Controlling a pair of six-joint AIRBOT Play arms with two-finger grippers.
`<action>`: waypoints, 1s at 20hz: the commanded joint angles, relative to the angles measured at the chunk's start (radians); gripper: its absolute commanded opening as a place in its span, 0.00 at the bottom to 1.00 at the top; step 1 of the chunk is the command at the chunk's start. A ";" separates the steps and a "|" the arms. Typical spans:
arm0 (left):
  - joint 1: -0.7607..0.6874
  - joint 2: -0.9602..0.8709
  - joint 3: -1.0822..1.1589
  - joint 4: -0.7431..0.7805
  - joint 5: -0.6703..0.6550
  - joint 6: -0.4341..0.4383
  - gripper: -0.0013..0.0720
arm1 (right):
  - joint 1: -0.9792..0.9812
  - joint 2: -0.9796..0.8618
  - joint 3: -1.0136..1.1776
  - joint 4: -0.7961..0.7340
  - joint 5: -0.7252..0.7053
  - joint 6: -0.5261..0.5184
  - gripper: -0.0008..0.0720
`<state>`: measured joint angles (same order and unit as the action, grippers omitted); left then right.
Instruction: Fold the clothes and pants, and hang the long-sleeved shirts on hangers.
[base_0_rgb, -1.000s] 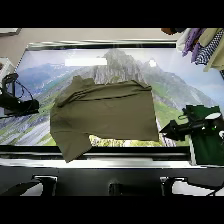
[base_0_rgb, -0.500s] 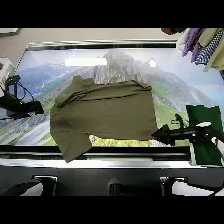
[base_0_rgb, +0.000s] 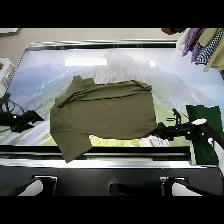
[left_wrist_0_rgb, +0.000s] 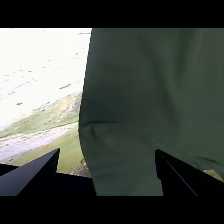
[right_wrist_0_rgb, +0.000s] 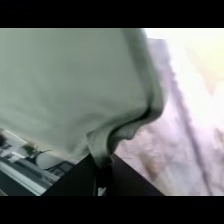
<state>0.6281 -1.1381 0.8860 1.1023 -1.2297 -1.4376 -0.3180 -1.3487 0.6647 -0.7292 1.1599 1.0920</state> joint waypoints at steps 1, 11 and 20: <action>0.106 0.006 -0.174 -0.201 0.107 0.138 0.92 | 0.005 0.063 0.001 0.011 0.030 0.016 0.05; 0.074 -0.086 -0.266 -0.262 0.218 0.191 0.92 | 0.005 0.082 0.001 0.051 0.050 0.020 0.05; -0.017 -0.167 -0.263 -0.366 0.270 0.217 0.19 | 0.005 0.113 0.001 0.061 0.061 0.019 0.05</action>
<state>0.6266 -1.2926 0.6201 0.8101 -0.9775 -1.2442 -0.3145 -1.2518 0.6643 -0.6720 1.2190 1.1110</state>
